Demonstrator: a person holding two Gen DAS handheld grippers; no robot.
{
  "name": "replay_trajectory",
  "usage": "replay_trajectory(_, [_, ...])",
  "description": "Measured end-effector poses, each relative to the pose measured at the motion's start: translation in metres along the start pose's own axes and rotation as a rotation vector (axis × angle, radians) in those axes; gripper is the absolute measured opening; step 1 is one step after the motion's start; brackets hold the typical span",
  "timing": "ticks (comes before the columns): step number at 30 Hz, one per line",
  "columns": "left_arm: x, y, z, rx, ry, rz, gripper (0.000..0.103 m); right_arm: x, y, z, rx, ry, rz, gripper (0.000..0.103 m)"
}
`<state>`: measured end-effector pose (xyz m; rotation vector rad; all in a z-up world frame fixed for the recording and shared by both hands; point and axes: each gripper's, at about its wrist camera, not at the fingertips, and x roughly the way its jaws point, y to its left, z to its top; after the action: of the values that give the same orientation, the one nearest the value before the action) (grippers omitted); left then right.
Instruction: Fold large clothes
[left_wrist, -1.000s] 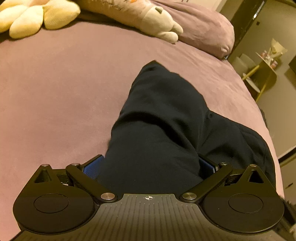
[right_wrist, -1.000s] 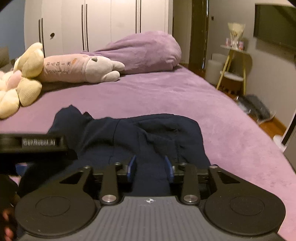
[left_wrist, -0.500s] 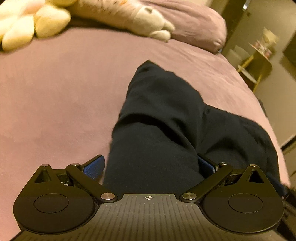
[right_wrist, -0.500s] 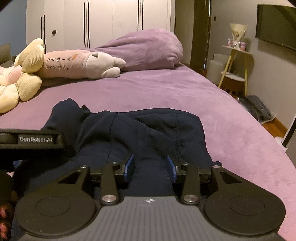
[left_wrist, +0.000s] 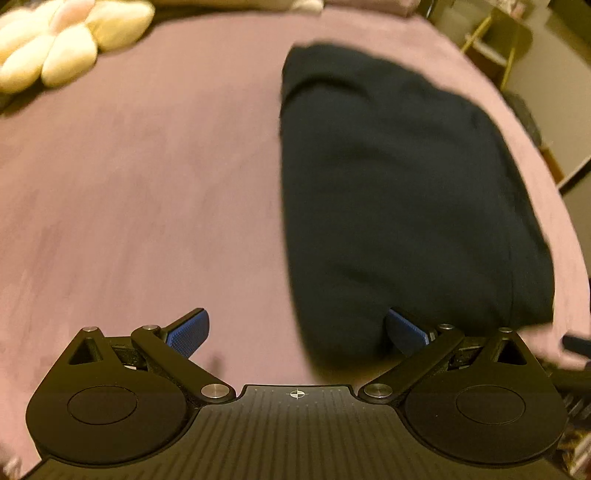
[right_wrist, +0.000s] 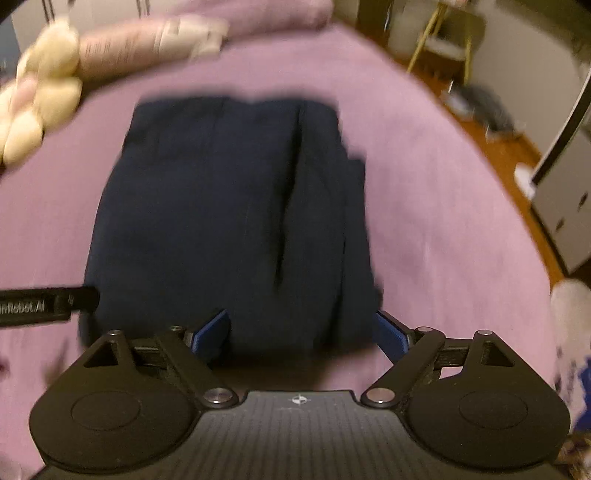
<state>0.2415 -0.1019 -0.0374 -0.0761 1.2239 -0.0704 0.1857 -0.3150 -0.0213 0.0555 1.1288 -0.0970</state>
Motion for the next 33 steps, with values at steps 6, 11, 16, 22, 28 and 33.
replay_trajectory(6, [-0.002, -0.007, -0.007, 0.047, 0.182, 0.077, 0.103, 0.013, 0.013, -0.018, -0.039, 0.289, 0.019, 0.087])
replay_trajectory(11, [-0.011, -0.020, 0.000, 0.130, 0.207, 0.091, 0.103, 0.008, 0.019, 0.002, -0.061, 0.314, 0.013, 0.088])
replay_trajectory(16, [-0.017, -0.016, 0.001, 0.116, 0.227, 0.075, 0.103, -0.003, 0.025, 0.008, -0.094, 0.299, -0.066, 0.089])
replay_trajectory(22, [-0.019, -0.018, 0.002, 0.117, 0.210, 0.057, 0.103, -0.015, 0.020, 0.014, -0.076, 0.255, -0.081, 0.089])
replay_trajectory(28, [-0.019, -0.020, 0.003, 0.118, 0.203, 0.050, 0.103, -0.014, 0.019, 0.019, -0.061, 0.245, -0.071, 0.089])
replay_trajectory(33, [-0.018, -0.020, 0.003, 0.116, 0.207, 0.051, 0.103, -0.012, 0.022, 0.021, -0.069, 0.237, -0.070, 0.089])
